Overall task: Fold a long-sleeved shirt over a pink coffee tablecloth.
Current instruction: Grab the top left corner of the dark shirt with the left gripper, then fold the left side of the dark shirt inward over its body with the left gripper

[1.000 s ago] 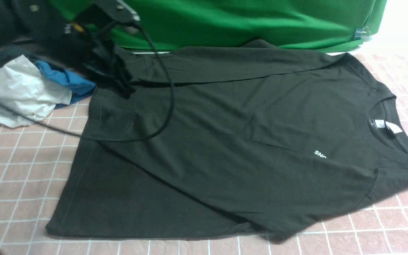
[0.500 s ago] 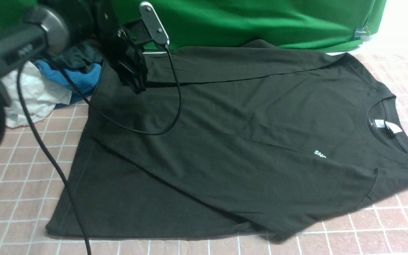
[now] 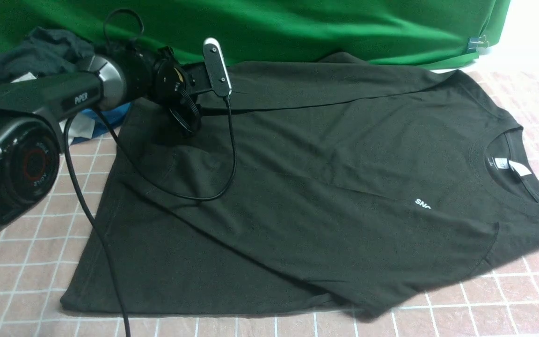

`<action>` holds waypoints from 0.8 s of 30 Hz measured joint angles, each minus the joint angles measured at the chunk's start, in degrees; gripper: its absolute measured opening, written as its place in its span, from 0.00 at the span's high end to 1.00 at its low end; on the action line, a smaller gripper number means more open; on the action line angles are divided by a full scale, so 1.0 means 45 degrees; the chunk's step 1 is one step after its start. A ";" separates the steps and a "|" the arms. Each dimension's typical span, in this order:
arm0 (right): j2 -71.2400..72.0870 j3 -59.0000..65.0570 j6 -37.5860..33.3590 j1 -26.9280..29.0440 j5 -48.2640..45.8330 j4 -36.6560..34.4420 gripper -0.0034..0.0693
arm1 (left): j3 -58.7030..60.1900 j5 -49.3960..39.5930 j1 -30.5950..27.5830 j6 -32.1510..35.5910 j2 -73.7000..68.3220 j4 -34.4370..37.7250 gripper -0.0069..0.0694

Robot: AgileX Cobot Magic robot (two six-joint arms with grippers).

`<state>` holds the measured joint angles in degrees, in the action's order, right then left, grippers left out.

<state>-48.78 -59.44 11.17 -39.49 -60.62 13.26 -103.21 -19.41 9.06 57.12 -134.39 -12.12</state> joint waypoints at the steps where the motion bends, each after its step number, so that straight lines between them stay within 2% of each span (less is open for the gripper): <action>1: 0.0000 0.0000 0.0000 0.0000 0.0000 0.0000 0.93 | 0.0000 0.0030 0.0000 0.0000 -0.0013 0.0000 0.48; 7: 0.0000 0.0000 0.0047 0.0000 0.0000 -0.0150 0.93 | -0.0042 0.0378 0.0000 -0.0031 -0.0223 -0.0055 0.63; 11: 0.0000 0.0000 0.0047 0.0000 0.0040 -0.0272 0.93 | -0.0067 0.0338 0.0000 -0.0031 -0.0224 -0.0055 0.80; 13: 0.0000 0.0000 0.0047 0.0000 0.0040 -0.0442 0.92 | -0.0067 -0.0023 0.0012 -0.0031 -0.0034 -0.0055 0.85; 18: 0.0000 0.0000 0.0047 0.0000 0.0057 -0.0588 0.92 | -0.0067 -0.1329 0.0026 -0.0298 0.0924 0.0108 0.86; 21: 0.0000 0.0000 0.0000 0.0000 0.0057 -0.0626 0.92 | -0.0082 -0.3183 0.0052 -0.0817 0.1939 0.0260 0.86; 24: 0.0000 0.0000 -0.0194 0.0000 0.0057 -0.0634 0.92 | 0.0034 -0.4176 0.0120 -0.0918 0.2332 0.0344 0.86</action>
<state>-48.78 -59.44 10.30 -39.49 -60.37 10.41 -103.05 -38.20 9.60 52.98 -123.90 -10.57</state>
